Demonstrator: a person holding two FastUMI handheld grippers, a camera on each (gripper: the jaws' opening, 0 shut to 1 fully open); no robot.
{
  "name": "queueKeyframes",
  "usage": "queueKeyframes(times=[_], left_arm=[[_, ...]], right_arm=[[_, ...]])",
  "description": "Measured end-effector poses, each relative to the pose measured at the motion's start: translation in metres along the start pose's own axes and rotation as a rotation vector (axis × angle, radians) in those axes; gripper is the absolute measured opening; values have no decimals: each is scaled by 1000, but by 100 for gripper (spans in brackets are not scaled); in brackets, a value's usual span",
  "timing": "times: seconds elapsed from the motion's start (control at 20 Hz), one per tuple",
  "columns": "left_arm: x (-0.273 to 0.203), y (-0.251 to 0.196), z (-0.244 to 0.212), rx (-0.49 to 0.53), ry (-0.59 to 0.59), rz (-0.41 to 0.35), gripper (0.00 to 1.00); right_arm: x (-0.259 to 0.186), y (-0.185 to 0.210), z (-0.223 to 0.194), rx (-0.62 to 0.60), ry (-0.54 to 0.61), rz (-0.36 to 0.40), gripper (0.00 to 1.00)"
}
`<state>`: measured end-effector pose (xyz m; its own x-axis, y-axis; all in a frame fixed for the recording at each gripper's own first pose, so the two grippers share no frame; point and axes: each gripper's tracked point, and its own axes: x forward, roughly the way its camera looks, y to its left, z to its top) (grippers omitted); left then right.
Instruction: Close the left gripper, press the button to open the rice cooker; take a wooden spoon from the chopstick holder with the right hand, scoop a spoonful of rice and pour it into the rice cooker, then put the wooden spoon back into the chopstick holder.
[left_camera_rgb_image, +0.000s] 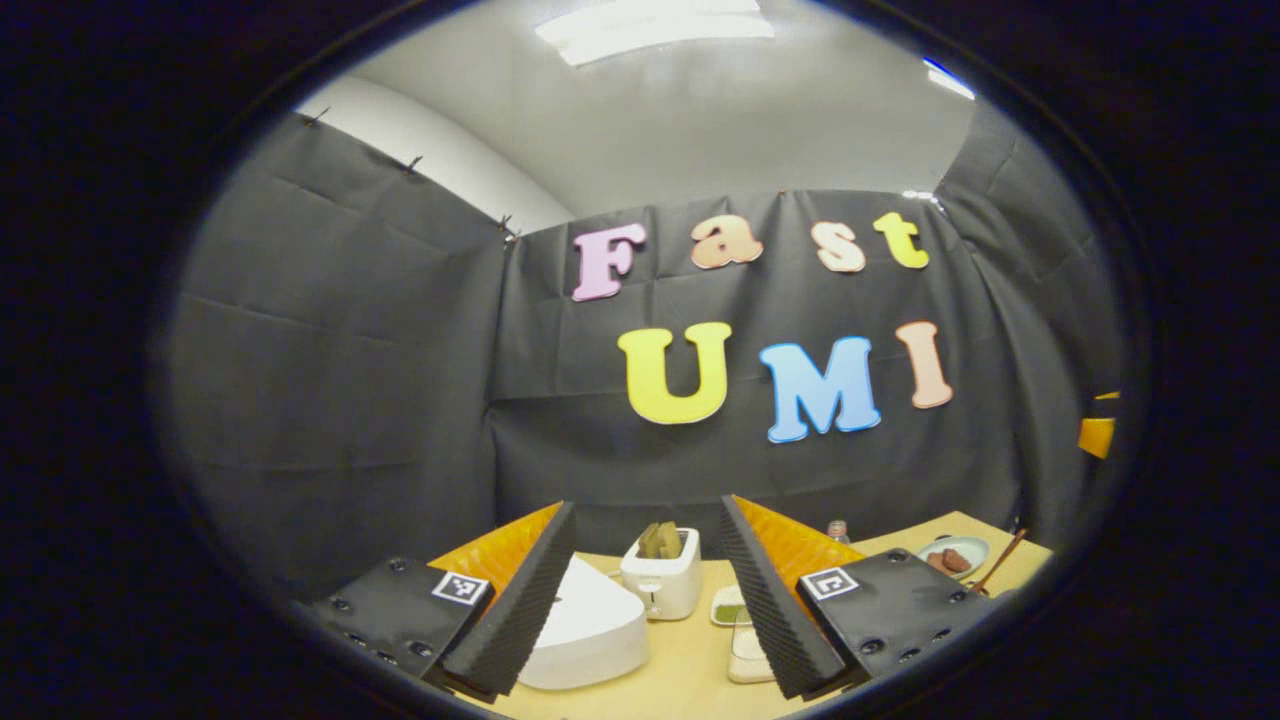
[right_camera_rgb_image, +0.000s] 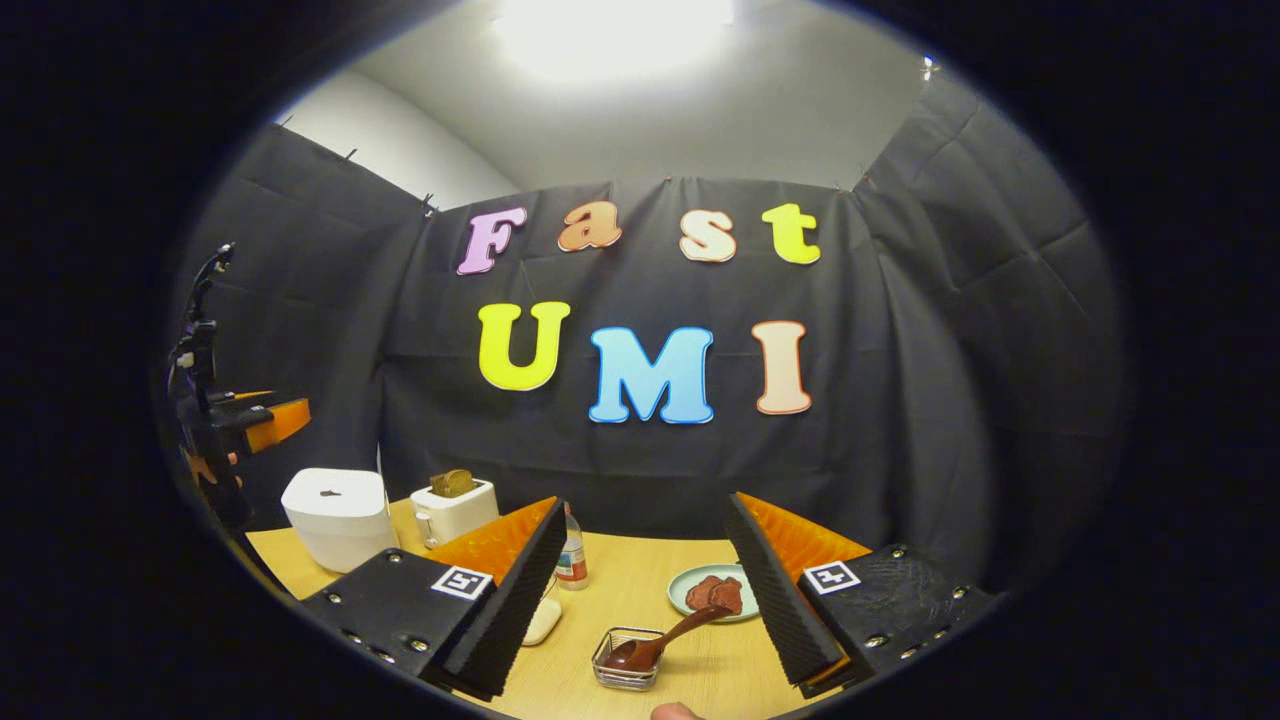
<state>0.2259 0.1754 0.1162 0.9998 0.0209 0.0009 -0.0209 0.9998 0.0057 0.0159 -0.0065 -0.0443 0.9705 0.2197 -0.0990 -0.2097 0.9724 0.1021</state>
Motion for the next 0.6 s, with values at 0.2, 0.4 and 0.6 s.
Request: queueKeyframes(times=[0.2,0.4,0.6], left_arm=[[-44,-30,14,0,-40,-100,94],[-60,-39,14,-22,-33,-146,98],[-77,-30,13,-14,-33,-137,98]], right_arm=[[-28,16,12,-27,-47,-51,97],[-46,37,17,-45,-68,-70,97],[-59,55,22,-52,-74,-66,97]])
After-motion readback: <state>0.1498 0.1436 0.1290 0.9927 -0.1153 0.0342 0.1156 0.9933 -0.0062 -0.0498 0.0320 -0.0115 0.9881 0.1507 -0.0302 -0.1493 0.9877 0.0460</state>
